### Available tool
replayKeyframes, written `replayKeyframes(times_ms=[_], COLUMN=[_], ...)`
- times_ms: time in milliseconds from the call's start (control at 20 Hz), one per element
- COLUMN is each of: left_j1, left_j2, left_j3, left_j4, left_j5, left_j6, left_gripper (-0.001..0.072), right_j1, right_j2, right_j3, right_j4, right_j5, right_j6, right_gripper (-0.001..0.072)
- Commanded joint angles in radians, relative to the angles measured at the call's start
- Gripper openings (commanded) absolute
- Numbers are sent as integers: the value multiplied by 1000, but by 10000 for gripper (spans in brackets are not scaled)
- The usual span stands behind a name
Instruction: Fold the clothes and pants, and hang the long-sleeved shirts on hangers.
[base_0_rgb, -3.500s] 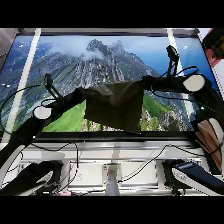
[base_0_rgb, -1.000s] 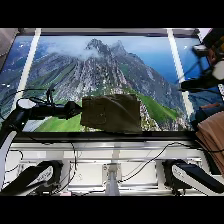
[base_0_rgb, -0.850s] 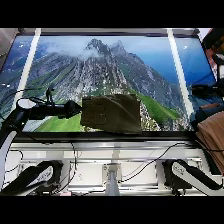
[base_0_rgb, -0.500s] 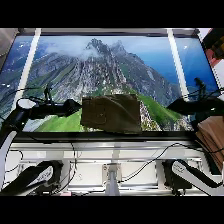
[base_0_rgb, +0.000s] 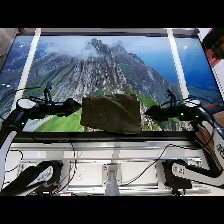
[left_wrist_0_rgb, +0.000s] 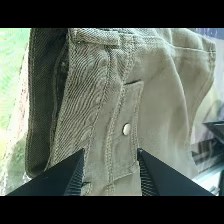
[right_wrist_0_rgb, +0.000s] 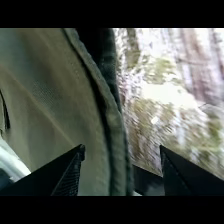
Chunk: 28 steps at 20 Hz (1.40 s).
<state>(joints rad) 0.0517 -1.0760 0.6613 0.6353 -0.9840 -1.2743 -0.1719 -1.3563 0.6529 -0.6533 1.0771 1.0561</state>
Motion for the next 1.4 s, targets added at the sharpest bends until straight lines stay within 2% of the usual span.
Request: replayKeyframes(times_ms=[0,250,600,750,800,950,1100,1350], left_j1=[0,0,0,0,0,2,4,10], left_j2=[0,0,0,0,0,0,0,1], left_j3=[0,0,0,0,0,1,1,3], left_j4=[0,0,0,0,0,-4,-43,-68], left_j5=[1,1,1,1,6,34,40,60], left_j6=[0,0,0,0,0,4,8,7], left_gripper=[407,407,406,406,406,406,407,407], right_j1=[83,181,332,361,360,338,302,115], right_j2=[-98,-134,-188,-187,-185,-175,-140,-16], right_j3=[-3,58,201,281,319,463,607,765], right_j4=[59,77,106,105,102,58,-44,-280], right_j5=[-24,-101,-117,-126,-122,-123,-122,-105], right_j6=[-4,0,0,-3,-3,-2,37,363], right_gripper=[555,561,536,181,106,35,34,34])
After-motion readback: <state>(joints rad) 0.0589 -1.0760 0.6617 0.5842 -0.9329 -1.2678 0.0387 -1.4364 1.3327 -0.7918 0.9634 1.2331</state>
